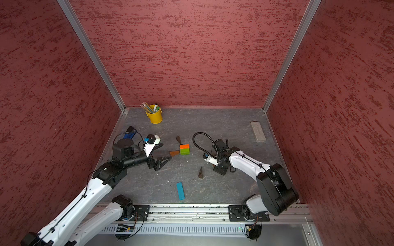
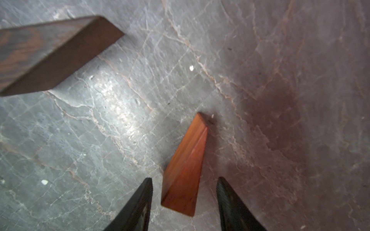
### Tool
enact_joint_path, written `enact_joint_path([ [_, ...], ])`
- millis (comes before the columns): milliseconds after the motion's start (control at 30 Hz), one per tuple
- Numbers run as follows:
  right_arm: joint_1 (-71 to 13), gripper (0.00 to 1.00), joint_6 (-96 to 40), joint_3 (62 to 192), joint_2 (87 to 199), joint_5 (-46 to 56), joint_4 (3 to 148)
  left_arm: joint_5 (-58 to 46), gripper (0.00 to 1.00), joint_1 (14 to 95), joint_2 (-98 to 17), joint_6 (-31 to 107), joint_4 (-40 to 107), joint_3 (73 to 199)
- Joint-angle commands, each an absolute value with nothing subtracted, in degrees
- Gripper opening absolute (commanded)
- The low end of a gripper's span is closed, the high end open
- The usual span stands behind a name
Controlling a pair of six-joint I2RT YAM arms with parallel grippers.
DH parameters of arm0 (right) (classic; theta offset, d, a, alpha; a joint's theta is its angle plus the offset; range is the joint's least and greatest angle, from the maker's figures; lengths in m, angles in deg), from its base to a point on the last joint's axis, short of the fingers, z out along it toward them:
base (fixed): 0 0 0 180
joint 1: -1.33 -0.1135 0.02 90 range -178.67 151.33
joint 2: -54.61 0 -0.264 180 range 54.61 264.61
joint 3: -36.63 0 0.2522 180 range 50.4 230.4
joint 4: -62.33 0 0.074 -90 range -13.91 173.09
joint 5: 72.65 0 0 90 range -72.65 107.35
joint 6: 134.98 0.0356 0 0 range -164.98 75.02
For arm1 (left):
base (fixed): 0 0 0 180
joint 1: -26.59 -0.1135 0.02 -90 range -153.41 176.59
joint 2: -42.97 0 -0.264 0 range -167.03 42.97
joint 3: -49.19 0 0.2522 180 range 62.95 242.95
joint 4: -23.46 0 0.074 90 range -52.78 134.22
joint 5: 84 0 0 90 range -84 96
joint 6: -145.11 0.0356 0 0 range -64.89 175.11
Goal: Assemble a small pinwheel with building blocks
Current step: Pick up the building block from the center of the board.
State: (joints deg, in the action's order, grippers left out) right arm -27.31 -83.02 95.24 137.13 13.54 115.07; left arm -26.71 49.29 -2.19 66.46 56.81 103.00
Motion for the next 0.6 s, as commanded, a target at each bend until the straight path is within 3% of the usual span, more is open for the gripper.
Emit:
enact_joint_path([
  [0, -27.05, 0.54, -84.27, 94.24, 136.19, 13.75, 114.24, -27.42, 1.0, 48.92, -2.45, 66.8, 56.02, 102.32],
  [567, -27.01, 0.42, -87.81, 95.56, 137.58, 13.22, 115.64, -27.92, 1.0, 48.92, -2.74, 66.71, 56.02, 102.33],
])
